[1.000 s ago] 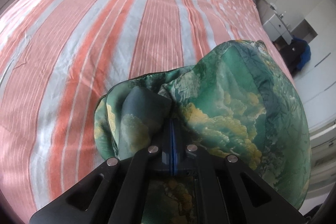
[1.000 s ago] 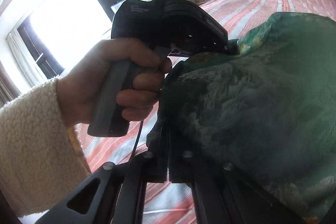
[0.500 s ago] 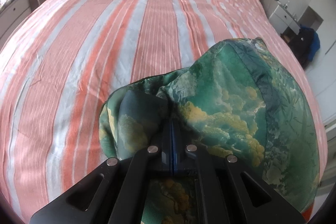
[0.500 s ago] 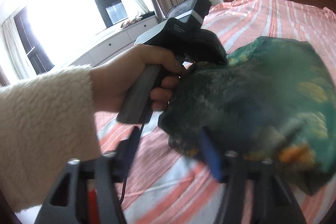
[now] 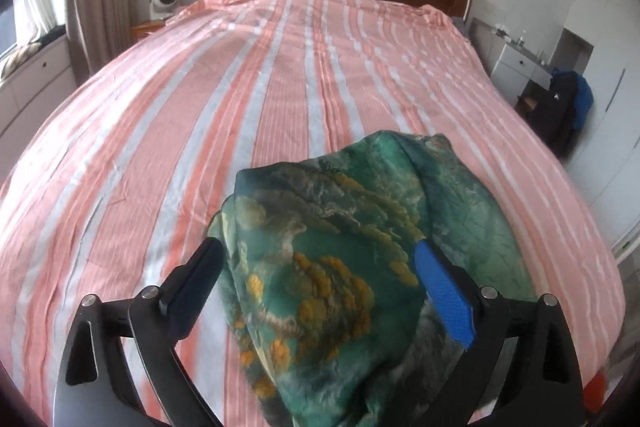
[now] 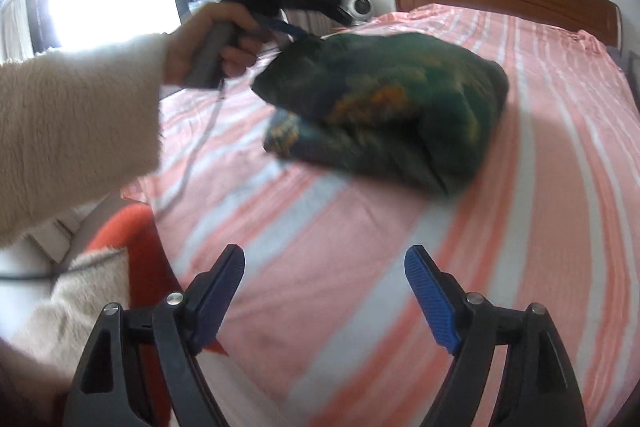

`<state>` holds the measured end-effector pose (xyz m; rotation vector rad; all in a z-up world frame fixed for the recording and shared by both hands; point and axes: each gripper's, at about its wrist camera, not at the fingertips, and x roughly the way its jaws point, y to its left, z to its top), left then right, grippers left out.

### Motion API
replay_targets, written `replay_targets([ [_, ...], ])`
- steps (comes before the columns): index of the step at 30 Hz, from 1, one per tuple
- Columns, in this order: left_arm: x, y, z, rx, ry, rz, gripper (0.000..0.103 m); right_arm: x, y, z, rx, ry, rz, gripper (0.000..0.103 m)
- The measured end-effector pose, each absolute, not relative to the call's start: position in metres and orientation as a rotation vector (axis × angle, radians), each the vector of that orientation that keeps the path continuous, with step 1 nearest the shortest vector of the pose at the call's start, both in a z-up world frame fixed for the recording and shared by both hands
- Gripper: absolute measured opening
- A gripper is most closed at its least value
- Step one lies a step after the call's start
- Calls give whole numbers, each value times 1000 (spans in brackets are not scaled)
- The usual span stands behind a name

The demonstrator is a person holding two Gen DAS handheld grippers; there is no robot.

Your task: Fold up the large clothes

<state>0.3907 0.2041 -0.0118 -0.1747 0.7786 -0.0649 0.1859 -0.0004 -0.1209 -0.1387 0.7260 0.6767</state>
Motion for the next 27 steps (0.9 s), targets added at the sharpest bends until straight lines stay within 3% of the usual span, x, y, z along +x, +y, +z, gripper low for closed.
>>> replay_targets([
  [4, 351, 215, 1, -210, 772, -67, 97, 177, -40, -135, -75, 741, 583, 82],
  [9, 308, 233, -5, -174, 803, -32, 97, 176, -66, -148, -25, 770, 479, 94],
  [21, 290, 301, -111, -204, 981, 215, 98, 201, -120, -163, -33, 875, 161, 94],
  [25, 308, 303, -157, -200, 1142, 209, 98, 202, -127, -163, -37, 880, 145, 94],
  [27, 306, 299, -169, -153, 1145, 216, 103, 201, -129, -162, -49, 881, 147, 94],
])
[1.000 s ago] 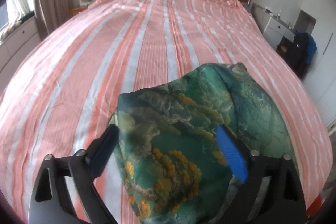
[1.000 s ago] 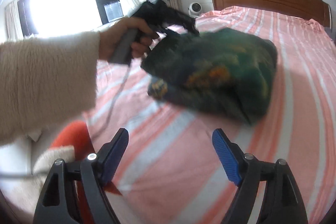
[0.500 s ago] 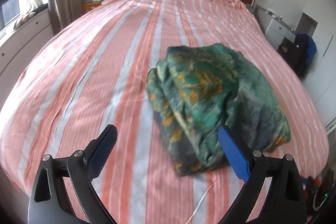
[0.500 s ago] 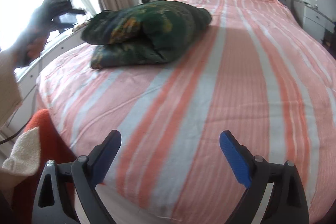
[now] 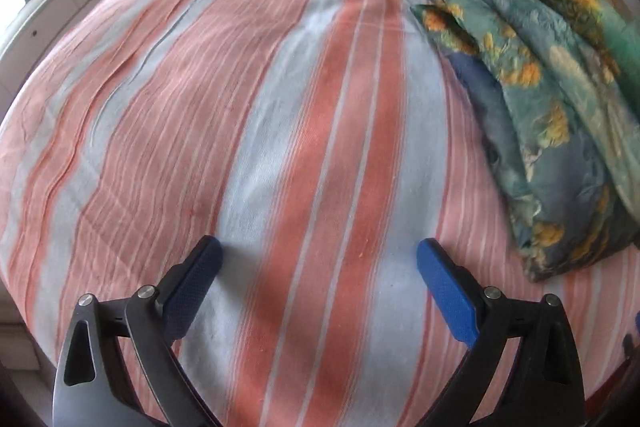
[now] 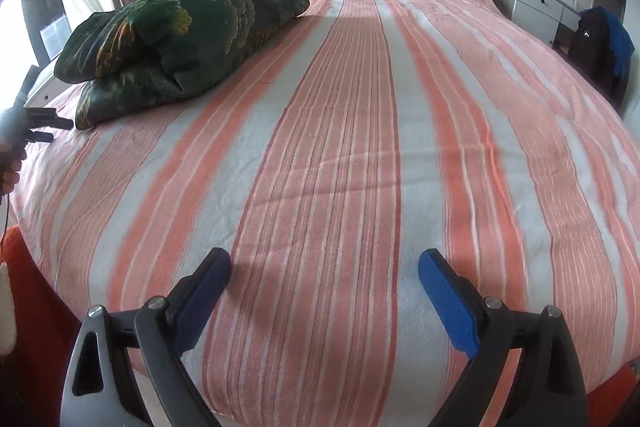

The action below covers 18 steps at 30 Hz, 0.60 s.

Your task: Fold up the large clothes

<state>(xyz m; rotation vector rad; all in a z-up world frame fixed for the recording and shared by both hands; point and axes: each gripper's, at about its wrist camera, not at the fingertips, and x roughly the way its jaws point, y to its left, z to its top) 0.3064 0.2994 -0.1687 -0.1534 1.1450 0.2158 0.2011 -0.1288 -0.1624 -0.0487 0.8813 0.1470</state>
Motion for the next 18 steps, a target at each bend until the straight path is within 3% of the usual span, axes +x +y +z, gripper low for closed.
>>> replay_targets([
  [4, 295, 289, -174, -88, 1083, 220, 103, 202, -132, -165, -45, 883, 146, 98],
  [8, 297, 297, -165, -151, 1178, 169, 102, 206, -130, -168, -46, 887, 137, 100],
  [14, 319, 304, -64, -483, 944, -146, 101, 213, -125, -167, -63, 894, 126, 100],
  [18, 383, 270, -34, -447, 982, -284, 101, 217, -121, -168, -65, 896, 114, 101],
])
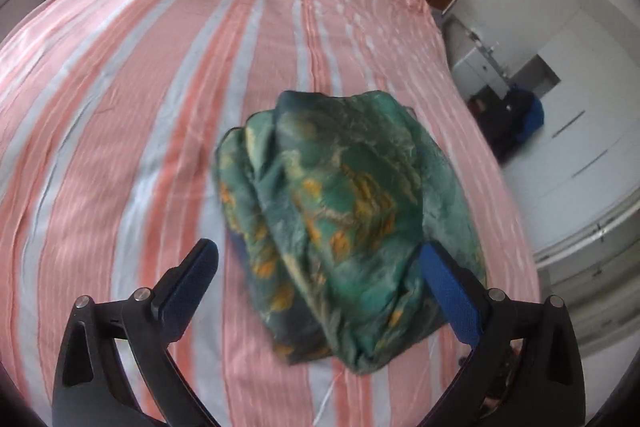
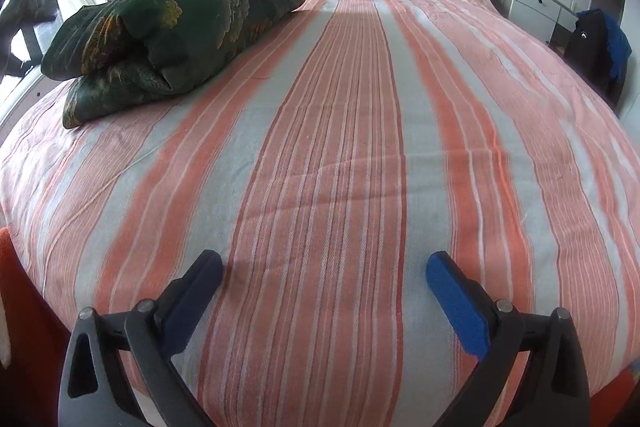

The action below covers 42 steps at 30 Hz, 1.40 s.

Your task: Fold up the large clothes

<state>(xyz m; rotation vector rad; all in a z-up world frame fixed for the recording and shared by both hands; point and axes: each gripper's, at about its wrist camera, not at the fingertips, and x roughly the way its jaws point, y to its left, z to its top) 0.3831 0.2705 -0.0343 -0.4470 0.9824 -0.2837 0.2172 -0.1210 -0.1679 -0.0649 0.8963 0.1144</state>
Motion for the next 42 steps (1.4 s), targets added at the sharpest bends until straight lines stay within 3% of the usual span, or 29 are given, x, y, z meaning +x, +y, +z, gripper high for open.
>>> replay_targets([
  [5, 434, 277, -78, -528, 1109, -251, 97, 218, -115, -165, -88, 903, 130, 101],
  [10, 440, 284, -124, -545, 1157, -193, 103, 211, -121, -167, -82, 903, 150, 101],
  [20, 446, 282, -177, -650, 1194, -243, 103, 224, -126, -159, -41, 918, 156, 101],
  [24, 455, 269, -179, -644, 1232, -276, 102, 245, -135, -125, 71, 843, 248, 101],
  [25, 457, 264, -177, -644, 1242, -288, 100, 258, -136, -114, 105, 821, 286, 101],
  [27, 459, 256, -172, -665, 1239, -327, 81, 302, -138, -92, 230, 811, 398, 101],
  [28, 459, 253, -169, -657, 1232, -330, 78, 329, -140, -83, 320, 810, 453, 101],
  [32, 456, 255, -164, -668, 1215, -328, 74, 436, -118, -86, 526, 914, 662, 101],
  [36, 434, 264, -163, -697, 1198, -302, 70, 523, -69, -149, 649, 1179, 757, 101],
  [39, 416, 260, -146, -641, 1161, -271, 59, 529, -30, -146, 429, 1184, 706, 95],
  [41, 407, 252, -129, -605, 1126, -279, 55, 515, -3, -124, 197, 1135, 654, 76],
  [42, 402, 249, -121, -602, 1106, -289, 55, 502, 12, -110, 54, 1082, 623, 71],
])
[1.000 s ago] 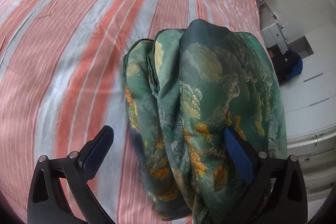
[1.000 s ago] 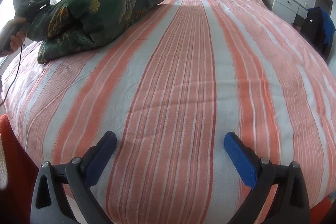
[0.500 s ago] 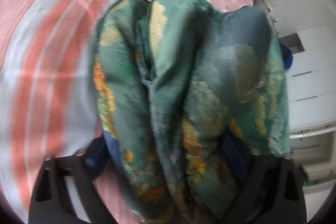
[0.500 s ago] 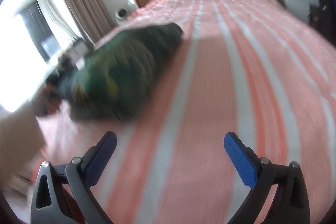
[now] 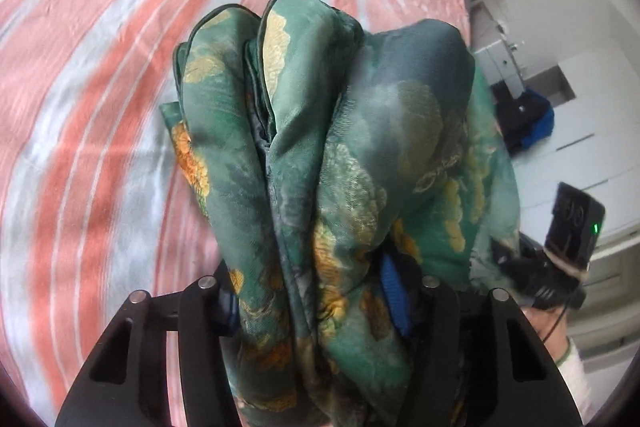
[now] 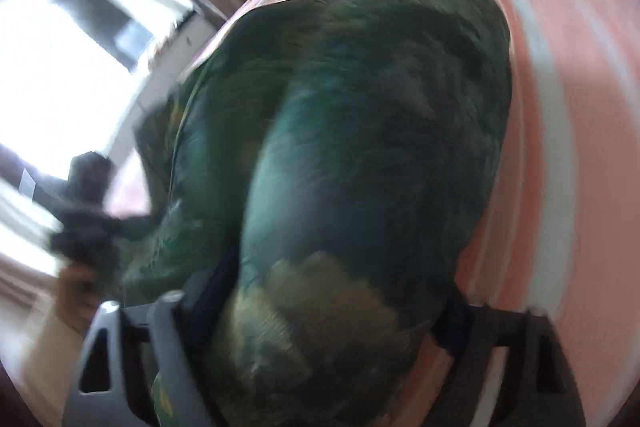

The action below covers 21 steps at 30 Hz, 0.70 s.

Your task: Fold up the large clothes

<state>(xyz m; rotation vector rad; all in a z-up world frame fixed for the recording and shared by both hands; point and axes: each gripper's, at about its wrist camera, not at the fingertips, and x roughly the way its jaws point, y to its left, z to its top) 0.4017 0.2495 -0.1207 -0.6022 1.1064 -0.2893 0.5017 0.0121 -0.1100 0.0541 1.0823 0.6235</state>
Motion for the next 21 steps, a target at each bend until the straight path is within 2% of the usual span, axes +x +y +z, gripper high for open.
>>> replay_targets([
  [2, 390, 243, -103, -603, 1063, -318, 53, 473, 35, -91, -151, 972, 611, 64],
  [5, 375, 227, -76, -574, 1014, -358, 52, 435, 48, -70, -261, 831, 618, 63],
  [10, 374, 203, -37, -541, 937, -389, 51, 417, 31, -32, -219, 702, 609, 63],
  [16, 409, 177, 8, -480, 826, -388, 53, 441, 0, 5, -164, 622, 579, 63],
  [17, 418, 176, 11, -477, 809, -371, 56, 448, -3, 8, -158, 616, 574, 63],
  [18, 428, 173, 13, -464, 792, -347, 67, 457, -7, 12, -143, 611, 569, 63],
  [19, 442, 170, 12, -437, 785, -316, 85, 469, -7, 13, -120, 615, 569, 64],
  [21, 461, 176, -1, -421, 811, -263, 94, 504, -21, 7, -32, 671, 564, 77],
])
